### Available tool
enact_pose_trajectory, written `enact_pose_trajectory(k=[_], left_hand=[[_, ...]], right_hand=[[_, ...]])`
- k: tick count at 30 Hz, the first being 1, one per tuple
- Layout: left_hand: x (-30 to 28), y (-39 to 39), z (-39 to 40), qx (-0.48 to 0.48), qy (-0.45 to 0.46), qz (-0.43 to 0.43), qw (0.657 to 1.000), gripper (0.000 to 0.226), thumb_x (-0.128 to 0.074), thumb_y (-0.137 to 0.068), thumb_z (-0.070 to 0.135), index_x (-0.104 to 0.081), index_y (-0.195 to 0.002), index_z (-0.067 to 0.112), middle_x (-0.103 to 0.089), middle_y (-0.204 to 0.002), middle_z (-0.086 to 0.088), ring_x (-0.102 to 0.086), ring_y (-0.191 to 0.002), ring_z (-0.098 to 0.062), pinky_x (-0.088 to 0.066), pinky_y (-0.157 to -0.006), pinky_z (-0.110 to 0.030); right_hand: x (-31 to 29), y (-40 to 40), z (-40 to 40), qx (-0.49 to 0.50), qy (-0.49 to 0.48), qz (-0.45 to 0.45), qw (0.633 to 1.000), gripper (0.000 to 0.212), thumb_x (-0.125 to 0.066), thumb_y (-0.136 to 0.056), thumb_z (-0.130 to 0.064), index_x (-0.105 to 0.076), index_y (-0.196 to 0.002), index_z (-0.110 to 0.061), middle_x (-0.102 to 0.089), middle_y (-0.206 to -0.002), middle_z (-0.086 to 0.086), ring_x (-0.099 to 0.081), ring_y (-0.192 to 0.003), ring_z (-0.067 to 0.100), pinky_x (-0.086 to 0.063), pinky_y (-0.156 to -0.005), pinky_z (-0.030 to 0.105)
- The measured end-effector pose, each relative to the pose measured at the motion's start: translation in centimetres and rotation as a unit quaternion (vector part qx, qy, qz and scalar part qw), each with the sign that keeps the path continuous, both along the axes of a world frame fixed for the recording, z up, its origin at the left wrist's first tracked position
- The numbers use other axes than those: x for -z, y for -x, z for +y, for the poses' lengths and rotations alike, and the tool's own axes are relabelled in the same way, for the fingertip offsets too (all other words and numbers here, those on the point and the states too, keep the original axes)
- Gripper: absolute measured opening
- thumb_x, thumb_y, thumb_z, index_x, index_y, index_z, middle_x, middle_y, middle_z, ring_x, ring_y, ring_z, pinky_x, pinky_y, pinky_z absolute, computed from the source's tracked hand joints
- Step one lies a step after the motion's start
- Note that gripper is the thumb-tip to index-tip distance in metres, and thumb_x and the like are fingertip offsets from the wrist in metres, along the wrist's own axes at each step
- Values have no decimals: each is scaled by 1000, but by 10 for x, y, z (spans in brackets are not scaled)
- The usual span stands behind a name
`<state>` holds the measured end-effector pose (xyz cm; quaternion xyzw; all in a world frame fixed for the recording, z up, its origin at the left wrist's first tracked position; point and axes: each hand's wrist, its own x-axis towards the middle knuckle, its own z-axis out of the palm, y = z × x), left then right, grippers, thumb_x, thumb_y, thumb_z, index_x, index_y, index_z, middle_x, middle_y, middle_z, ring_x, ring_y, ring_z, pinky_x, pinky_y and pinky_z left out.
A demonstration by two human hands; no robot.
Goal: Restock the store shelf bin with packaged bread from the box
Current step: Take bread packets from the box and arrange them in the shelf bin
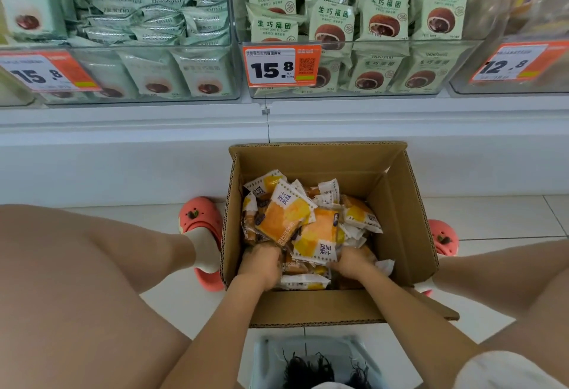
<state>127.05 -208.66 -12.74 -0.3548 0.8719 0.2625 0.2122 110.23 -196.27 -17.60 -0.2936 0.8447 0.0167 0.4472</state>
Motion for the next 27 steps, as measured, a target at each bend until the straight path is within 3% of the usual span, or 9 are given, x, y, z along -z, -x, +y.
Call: enact_pose_trajectory(k=[3,7,12,14,16,18,20,22,27], left_hand=[[1,0,0,-2,-5,7,1000,20,-43,-95,18,-60,-103,9,-61,-106,-13,-59,-93,-31,-51,-77,-34],[9,1,-3,-80,-79,27,993,24,-46,-94,19,-61,-111,17,-63,-111,-9,-60,-97,-28,-51,-79,-31],[3,21,-3,-248,-213,104,939,36,-48,-98,28,-54,-128,9,-59,-118,-8,-56,-106,-22,-46,-95,-38],[-5,24,-3,-341,-334,111,871,54,-46,-97,43,-41,-139,10,-52,-133,-12,-52,-119,-26,-43,-101,-38],[-11,28,-3,-416,-493,112,756,73,-44,-93,56,-32,-144,6,-45,-141,-18,-49,-125,-30,-44,-96,-38],[-21,32,-4,-417,-576,131,691,77,-44,-89,63,-38,-139,4,-54,-134,-19,-57,-117,-30,-50,-88,-38],[-33,38,-5,-421,-596,189,657,63,-51,-89,55,-51,-129,7,-66,-117,-14,-67,-100,-25,-55,-78,-37],[-46,43,-3,-428,-602,238,630,38,-61,-87,37,-60,-114,10,-73,-101,-12,-71,-85,-23,-58,-67,-36],[-68,53,-1,-405,-604,347,593,45,-70,-70,17,-60,-114,13,-70,-110,-14,-68,-97,-28,-58,-77,-43]], right_hand=[[0,-2,-3,1,17,8,1000,28,-51,-94,-37,-57,-112,-16,-63,-113,8,-58,-103,27,-45,-78,32],[-3,-6,3,98,116,-42,987,13,-51,-96,-25,-53,-85,-17,-54,-85,-3,-53,-79,17,-39,-66,28],[-46,-3,3,310,295,-102,898,20,-46,-96,-14,-47,-79,-22,-53,-82,-1,-57,-82,18,-51,-70,32],[-66,-6,0,312,337,-106,882,26,-49,-94,-13,-43,-70,-22,-48,-74,1,-55,-79,18,-55,-79,43],[-83,-10,3,278,366,-105,882,25,-53,-89,-14,-43,-68,-20,-53,-77,12,-57,-82,20,-55,-82,52],[-99,-13,11,267,381,-124,876,18,-56,-89,-10,-48,-74,-12,-64,-91,13,-64,-94,15,-58,-79,46],[-115,-15,16,271,402,-157,861,16,-56,-90,-4,-47,-76,-5,-68,-94,7,-66,-100,13,-59,-77,34],[-129,-14,22,258,413,-190,853,22,-56,-91,-4,-45,-73,-8,-70,-96,9,-67,-102,14,-58,-78,35],[-146,-2,25,261,394,-228,851,23,-63,-88,-8,-40,-86,-10,-66,-111,16,-68,-101,24,-57,-83,42]])
